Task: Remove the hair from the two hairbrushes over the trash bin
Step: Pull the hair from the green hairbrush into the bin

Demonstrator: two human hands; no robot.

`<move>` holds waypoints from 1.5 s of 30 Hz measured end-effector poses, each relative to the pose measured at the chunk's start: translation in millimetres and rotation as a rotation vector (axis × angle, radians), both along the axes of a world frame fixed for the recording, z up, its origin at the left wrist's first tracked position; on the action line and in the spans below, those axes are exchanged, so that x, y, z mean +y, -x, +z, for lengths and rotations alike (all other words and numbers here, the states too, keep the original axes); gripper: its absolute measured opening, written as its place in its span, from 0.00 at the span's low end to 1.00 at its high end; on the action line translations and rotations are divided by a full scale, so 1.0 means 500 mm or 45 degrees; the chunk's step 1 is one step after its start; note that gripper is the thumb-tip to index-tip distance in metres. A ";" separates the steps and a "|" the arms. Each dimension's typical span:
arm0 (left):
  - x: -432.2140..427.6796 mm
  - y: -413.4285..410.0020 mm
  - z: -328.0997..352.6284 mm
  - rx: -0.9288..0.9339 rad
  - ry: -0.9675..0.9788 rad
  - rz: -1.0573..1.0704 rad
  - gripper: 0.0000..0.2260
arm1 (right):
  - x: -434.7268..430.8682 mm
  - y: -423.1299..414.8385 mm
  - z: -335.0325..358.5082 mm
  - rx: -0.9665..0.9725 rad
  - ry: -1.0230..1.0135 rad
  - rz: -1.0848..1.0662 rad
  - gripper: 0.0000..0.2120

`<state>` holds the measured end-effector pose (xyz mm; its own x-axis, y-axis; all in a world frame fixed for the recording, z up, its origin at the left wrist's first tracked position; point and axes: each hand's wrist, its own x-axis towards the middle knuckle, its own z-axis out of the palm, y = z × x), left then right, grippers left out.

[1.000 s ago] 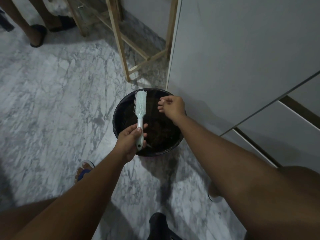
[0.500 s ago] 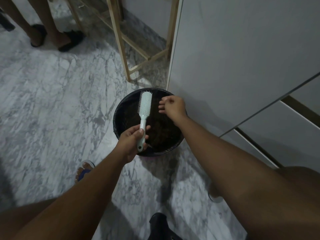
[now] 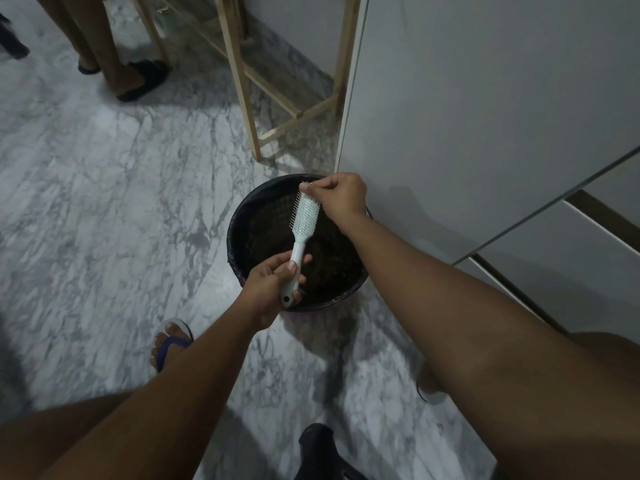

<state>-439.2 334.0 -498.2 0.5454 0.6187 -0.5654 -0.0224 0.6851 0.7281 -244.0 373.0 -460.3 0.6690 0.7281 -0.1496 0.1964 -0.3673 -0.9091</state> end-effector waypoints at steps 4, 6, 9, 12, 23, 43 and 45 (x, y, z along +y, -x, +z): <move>0.004 0.000 0.003 -0.007 0.000 0.014 0.13 | -0.004 -0.001 -0.006 0.349 -0.148 -0.235 0.16; 0.007 0.002 0.002 -0.009 0.004 0.034 0.13 | -0.013 0.001 -0.006 0.435 -0.198 -0.243 0.15; 0.009 0.005 -0.001 0.020 -0.017 0.029 0.13 | -0.026 0.010 -0.002 0.389 -0.148 -0.076 0.19; 0.006 0.004 0.002 0.039 -0.063 -0.004 0.13 | -0.025 0.007 0.001 0.130 -0.059 0.052 0.23; 0.015 0.029 -0.010 0.043 -0.012 0.071 0.13 | -0.019 -0.021 0.023 0.371 -0.051 -0.263 0.12; 0.023 -0.010 0.011 0.013 0.077 0.123 0.12 | -0.063 0.021 -0.017 0.371 0.056 0.195 0.11; 0.024 -0.010 0.012 0.035 0.067 0.104 0.12 | -0.076 0.026 -0.031 0.173 0.094 0.338 0.13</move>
